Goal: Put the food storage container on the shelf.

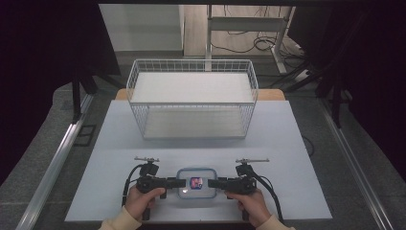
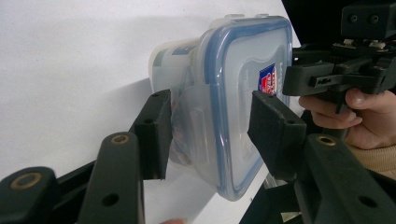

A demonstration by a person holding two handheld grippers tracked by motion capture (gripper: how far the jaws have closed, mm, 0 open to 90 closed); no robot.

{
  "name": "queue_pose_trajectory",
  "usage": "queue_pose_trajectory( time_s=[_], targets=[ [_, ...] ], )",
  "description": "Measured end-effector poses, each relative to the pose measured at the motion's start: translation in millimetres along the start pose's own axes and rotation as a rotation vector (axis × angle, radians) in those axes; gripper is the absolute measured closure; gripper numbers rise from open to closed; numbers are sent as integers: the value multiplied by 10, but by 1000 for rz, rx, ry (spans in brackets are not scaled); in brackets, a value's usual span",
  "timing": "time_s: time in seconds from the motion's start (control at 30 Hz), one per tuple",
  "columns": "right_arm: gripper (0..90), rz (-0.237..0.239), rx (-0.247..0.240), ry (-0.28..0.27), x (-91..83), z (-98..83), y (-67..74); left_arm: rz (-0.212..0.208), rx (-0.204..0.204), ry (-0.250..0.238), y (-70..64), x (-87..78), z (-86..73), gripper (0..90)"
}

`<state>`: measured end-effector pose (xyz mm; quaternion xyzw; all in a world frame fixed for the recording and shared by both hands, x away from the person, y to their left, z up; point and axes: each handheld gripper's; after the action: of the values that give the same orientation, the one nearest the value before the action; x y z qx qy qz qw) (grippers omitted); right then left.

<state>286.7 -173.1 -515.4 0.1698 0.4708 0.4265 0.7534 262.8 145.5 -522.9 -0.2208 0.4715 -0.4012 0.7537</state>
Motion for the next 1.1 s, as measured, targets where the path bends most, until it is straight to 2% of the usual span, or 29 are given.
queue_pose_trajectory(
  time_s=[0.4,0.57,0.93,1.1],
  targets=[
    [501,1,-18,-18,-13,27,22,23,34,-10,-57,-36,31,517],
    [503,2,-42,-32,-53,56,54,17,48,-19,-92,-67,58,521],
    [503,5,-50,-41,-88,118,73,20,67,-36,-136,-96,123,521],
    [504,9,-69,-42,-91,170,118,24,74,-53,-155,-155,138,521]
  ],
)
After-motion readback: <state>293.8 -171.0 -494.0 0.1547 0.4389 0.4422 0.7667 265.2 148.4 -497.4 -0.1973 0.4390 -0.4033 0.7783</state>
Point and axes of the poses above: each handheld gripper's, and its own axes: x roughly forward along the jaws, z roughly out of its top, y roughly to its left, and after that the axes turned 2 degrees about y, right-handed
